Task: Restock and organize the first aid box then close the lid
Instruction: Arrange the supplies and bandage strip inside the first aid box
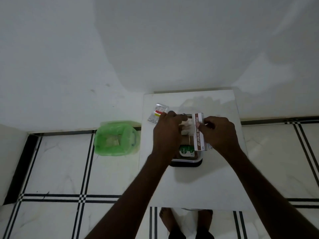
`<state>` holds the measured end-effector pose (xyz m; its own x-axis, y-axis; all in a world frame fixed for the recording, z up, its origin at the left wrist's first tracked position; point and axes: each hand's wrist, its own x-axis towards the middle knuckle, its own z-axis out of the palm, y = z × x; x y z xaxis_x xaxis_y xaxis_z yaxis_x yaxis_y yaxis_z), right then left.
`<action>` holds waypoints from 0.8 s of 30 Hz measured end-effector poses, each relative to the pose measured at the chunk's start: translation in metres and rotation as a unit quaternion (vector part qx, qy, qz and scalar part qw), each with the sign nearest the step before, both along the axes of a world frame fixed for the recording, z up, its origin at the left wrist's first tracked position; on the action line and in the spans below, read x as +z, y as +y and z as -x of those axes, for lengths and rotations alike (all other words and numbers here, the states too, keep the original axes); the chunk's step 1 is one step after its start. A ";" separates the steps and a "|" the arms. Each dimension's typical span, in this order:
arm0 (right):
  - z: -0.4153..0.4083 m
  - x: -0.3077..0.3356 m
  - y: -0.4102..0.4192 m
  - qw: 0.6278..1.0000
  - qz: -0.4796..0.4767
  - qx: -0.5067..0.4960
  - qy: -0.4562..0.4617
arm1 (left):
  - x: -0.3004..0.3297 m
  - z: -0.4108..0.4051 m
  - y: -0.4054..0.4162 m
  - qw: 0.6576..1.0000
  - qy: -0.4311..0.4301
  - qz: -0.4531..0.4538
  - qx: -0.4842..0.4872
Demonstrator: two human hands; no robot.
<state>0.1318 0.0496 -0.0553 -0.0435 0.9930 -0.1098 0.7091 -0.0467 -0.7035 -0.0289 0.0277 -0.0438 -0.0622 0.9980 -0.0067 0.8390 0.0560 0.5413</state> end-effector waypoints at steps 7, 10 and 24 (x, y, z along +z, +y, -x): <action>0.030 0.005 -0.008 0.986 -0.034 -0.006 -0.162 | -0.016 0.025 0.007 0.985 0.155 -0.004 -0.079; 0.036 0.003 -0.013 0.982 -0.040 -0.013 -0.183 | -0.023 0.028 0.000 0.993 0.098 -0.033 -0.051; 0.023 -0.016 -0.011 0.986 -0.056 0.014 -0.159 | -0.040 0.034 -0.004 0.998 0.032 -0.038 -0.034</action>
